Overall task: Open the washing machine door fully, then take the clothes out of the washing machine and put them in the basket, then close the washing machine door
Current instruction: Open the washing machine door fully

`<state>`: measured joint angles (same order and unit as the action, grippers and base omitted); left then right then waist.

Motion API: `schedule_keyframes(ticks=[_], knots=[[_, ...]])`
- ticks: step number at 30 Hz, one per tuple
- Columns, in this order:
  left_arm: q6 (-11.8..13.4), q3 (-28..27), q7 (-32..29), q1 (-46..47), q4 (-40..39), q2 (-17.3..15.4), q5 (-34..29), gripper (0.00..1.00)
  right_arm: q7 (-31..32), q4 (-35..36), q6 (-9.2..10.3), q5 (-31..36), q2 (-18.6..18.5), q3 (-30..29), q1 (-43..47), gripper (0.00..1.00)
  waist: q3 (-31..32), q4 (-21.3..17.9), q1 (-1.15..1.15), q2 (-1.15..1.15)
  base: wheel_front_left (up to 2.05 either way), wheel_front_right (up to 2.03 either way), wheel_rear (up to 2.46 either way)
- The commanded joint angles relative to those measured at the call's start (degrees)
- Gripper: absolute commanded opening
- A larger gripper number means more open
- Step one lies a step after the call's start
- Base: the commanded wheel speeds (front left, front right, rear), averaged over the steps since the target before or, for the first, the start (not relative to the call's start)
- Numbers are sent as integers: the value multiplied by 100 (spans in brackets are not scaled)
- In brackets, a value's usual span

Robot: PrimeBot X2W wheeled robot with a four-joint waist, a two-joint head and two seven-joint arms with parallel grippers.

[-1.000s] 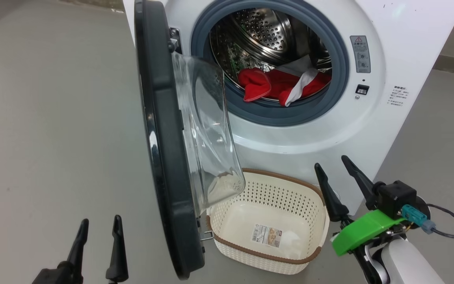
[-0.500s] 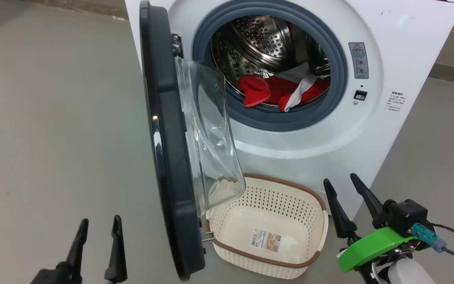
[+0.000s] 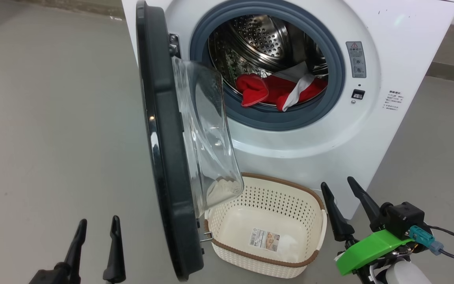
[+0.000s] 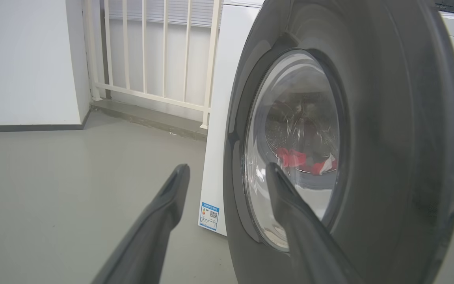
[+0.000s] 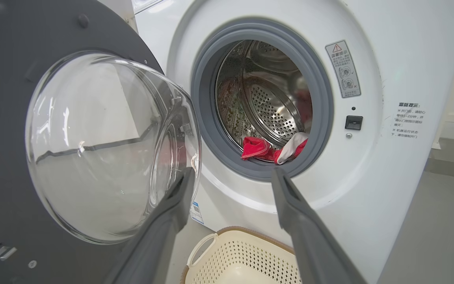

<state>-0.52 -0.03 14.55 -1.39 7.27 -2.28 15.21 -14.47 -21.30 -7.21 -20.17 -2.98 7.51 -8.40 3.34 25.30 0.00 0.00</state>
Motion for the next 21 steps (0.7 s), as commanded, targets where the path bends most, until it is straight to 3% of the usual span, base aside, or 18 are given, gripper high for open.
schedule_keyframes(ticks=[1,4,6,21], knots=[[-3,-216,45,50,-177,-60,9,100,-52,122,-28,-2,10,127,-60,100,-10,-7,0,0,0,0,0],[-1,-218,45,46,-178,-60,2,100,-52,111,-28,7,10,128,-75,100,-34,-19,0,0,0,0,0],[8,-199,45,63,-172,-60,-36,0,-52,105,-28,9,10,119,-85,100,-45,-22,0,0,0,0,0],[131,-77,-78,1130,-1238,-117,-153,0,-52,69,-28,2,10,89,-147,100,-43,-44,0,0,0,0,0]])
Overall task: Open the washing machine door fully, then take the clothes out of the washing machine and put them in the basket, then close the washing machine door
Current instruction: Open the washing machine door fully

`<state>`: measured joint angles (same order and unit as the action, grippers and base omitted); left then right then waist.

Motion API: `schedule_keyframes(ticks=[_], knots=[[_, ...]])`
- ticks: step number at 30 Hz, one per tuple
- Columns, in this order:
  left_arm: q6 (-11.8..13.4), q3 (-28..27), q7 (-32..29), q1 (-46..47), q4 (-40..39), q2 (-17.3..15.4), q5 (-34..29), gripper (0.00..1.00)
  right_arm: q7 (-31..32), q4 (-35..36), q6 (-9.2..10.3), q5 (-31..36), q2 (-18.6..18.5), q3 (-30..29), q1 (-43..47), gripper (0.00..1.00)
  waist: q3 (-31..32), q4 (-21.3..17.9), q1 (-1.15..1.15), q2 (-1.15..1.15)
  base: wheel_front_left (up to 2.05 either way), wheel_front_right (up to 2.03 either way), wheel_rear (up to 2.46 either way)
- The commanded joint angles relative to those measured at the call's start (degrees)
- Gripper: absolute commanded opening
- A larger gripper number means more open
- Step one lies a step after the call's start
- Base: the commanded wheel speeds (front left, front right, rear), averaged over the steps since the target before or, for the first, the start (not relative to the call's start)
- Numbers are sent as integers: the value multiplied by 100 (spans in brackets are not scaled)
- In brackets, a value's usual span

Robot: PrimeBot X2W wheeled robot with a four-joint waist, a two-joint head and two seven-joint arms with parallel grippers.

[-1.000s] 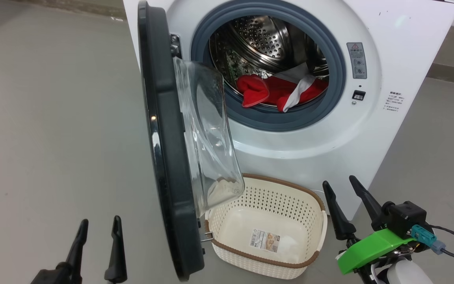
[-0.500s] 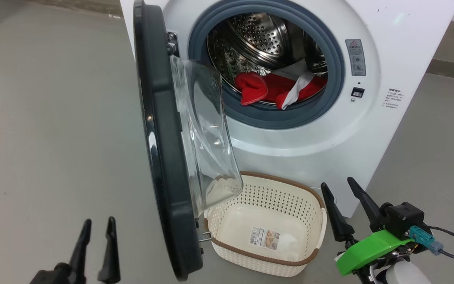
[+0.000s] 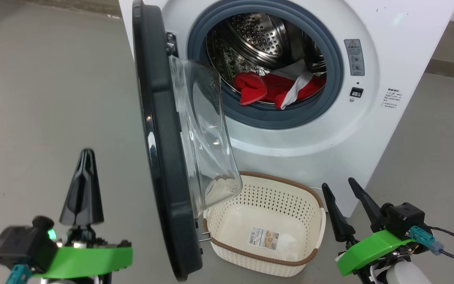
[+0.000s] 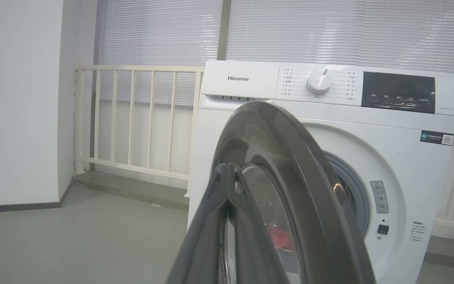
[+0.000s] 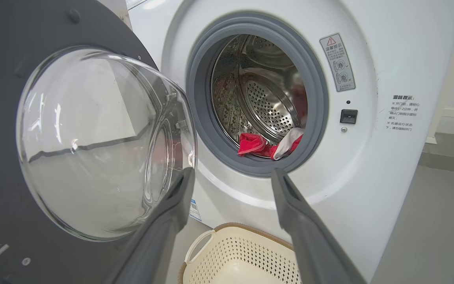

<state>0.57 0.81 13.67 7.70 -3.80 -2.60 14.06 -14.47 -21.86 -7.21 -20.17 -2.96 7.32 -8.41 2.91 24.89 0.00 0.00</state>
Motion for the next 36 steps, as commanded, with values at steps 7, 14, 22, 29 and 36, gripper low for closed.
schedule_keyframes(ticks=[7,14,22,29,36], knots=[[-6,326,-343,667,-1087,-71,-106,0,-52,125,-28,28,8,130,-161,100,-30,-95,0,0,0,0,0],[-2,1341,-821,643,-1428,-39,83,0,-52,136,-28,74,8,121,-207,100,-125,-153,0,0,0,0,0],[151,2150,-1187,294,-788,-31,390,0,-52,117,-28,91,8,113,-258,100,-175,-190,0,0,0,0,0],[233,2183,-1164,79,-88,-30,710,0,-52,89,-28,94,8,100,-239,100,-183,-186,0,0,0,0,0],[397,1960,-1115,61,279,-84,790,0,-52,82,-28,71,8,132,-206,100,-170,-160,0,0,0,0,0]])
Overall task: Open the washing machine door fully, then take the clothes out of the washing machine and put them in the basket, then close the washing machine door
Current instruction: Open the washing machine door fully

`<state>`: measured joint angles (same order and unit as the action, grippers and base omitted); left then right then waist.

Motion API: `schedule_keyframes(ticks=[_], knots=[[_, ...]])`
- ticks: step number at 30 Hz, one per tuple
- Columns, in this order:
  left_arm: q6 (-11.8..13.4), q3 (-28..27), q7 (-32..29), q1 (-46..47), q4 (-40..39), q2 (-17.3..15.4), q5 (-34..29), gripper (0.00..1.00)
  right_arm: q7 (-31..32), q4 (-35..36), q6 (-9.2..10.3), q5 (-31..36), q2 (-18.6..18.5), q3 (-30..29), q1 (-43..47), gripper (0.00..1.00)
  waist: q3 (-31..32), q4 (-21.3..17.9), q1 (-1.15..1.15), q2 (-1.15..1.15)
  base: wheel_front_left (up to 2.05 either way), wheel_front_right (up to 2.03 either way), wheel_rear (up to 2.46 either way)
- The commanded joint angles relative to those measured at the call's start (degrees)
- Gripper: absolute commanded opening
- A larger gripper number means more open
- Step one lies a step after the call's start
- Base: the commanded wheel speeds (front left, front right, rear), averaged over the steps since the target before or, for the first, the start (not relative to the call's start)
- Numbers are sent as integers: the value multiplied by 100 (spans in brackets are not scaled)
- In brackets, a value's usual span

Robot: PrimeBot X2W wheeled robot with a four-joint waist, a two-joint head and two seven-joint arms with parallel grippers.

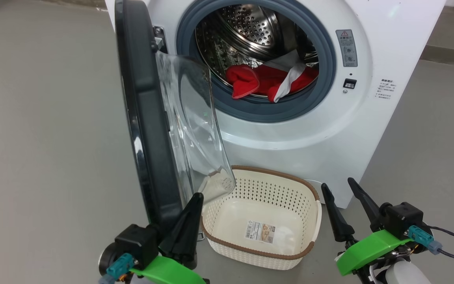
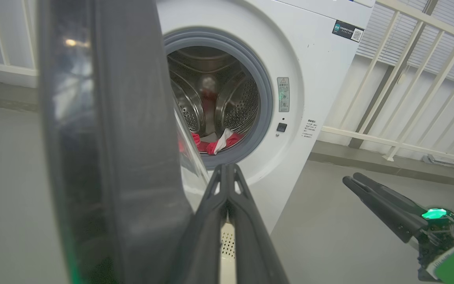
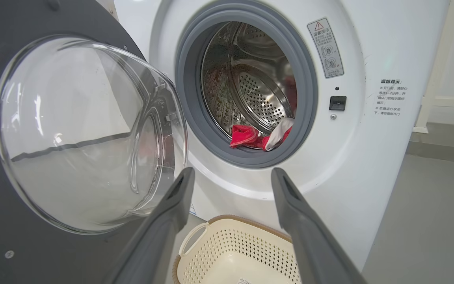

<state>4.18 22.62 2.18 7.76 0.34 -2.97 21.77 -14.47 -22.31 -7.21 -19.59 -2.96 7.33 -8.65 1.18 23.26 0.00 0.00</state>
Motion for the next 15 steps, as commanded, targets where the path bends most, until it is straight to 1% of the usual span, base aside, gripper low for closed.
schedule_keyframes(ticks=[1,8,15], knots=[[74,-268,24,51,-101,-67,27,0,-52,130,-28,15,8,134,-177,100,9,8,0,0,0,0,0],[265,-628,-143,-39,0,-199,262,0,-52,117,-28,23,8,203,-153,100,34,52,0,0,0,0,0],[571,-1030,-141,-164,-96,-431,266,0,-52,96,-28,14,8,249,-111,100,94,95,0,0,0,0,0]])
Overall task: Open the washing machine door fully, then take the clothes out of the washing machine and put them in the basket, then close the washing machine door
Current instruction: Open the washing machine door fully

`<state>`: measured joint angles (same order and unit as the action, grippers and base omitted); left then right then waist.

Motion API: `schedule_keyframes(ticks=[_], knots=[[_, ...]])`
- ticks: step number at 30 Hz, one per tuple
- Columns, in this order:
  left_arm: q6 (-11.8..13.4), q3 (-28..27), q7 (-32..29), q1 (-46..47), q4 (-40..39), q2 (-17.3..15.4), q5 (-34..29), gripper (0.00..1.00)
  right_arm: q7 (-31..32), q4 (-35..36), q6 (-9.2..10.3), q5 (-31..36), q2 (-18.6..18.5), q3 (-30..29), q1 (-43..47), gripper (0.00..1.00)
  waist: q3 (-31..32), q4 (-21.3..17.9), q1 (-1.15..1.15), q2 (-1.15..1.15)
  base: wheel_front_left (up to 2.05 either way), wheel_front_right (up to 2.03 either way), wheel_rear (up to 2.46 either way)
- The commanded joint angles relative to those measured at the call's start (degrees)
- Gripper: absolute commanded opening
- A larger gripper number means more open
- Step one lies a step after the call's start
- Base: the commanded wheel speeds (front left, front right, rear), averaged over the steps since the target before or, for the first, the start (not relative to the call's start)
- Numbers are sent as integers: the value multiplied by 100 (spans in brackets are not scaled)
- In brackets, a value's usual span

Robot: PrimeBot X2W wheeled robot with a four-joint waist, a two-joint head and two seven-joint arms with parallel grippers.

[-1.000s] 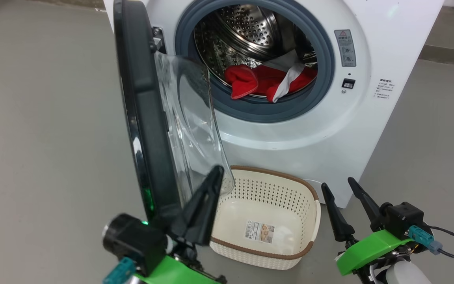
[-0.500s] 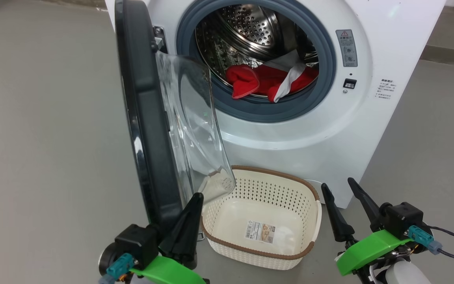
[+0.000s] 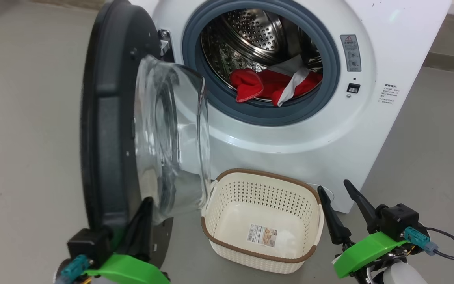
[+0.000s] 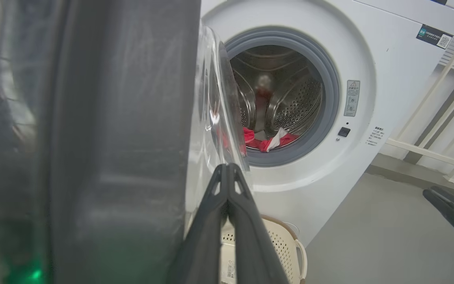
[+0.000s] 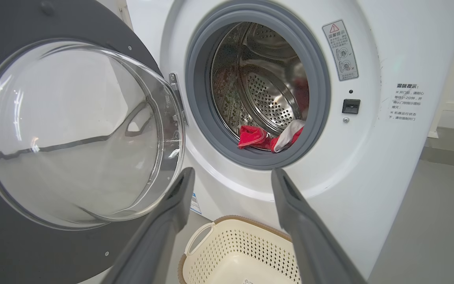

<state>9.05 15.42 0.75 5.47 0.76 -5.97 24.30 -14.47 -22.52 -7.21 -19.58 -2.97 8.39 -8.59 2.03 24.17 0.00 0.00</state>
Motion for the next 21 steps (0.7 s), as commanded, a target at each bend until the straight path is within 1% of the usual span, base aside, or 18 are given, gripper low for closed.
schedule_keyframes(ticks=[1,5,9,14,21], knots=[[128,-370,-19,38,-156,-162,28,0,-52,116,-28,9,9,149,-111,100,12,6,0,0,0,0,0],[266,-561,-64,-41,-261,-288,43,0,-52,110,-28,3,9,150,-109,100,-6,34,0,0,0,0,0],[350,-750,4,-103,-360,-339,117,0,-52,120,-28,12,9,138,-120,100,-52,52,0,0,0,0,0],[333,-1023,240,-62,-222,-455,220,0,-52,159,-28,83,9,96,-138,100,-163,76,0,0,0,0,0],[390,-1419,598,57,48,-583,327,0,-52,168,-28,223,9,77,-190,100,-324,80,0,0,0,0,0]])
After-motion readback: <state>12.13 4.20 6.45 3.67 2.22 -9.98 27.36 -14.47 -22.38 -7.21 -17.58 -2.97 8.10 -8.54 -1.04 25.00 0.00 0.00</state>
